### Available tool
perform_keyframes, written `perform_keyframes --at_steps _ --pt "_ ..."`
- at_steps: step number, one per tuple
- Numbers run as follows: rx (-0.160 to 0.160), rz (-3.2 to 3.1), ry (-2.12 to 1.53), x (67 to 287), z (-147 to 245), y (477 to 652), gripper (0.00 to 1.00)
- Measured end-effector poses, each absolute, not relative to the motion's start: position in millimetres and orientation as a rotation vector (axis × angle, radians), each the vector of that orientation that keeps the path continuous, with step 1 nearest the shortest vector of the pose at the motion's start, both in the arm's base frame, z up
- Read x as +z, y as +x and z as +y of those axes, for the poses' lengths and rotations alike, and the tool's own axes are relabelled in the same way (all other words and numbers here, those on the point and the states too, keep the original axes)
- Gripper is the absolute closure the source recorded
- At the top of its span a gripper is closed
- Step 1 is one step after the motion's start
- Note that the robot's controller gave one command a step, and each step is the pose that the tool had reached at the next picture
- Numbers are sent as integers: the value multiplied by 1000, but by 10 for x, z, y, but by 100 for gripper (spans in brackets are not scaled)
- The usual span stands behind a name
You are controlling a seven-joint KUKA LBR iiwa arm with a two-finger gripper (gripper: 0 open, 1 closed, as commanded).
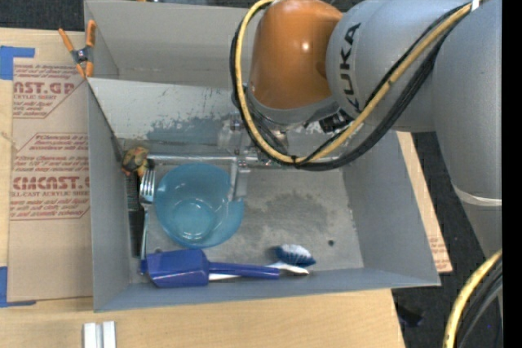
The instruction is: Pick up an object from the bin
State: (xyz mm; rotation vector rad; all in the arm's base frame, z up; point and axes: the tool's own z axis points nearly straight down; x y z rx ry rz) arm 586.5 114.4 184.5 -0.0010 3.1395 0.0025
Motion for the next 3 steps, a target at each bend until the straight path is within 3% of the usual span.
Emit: perform_keyframes --at_steps 2,3 --pt "-1 3141 -25 1892 1208 5850 0" --pt "2 3130 -174 1574 1194 5717 0"
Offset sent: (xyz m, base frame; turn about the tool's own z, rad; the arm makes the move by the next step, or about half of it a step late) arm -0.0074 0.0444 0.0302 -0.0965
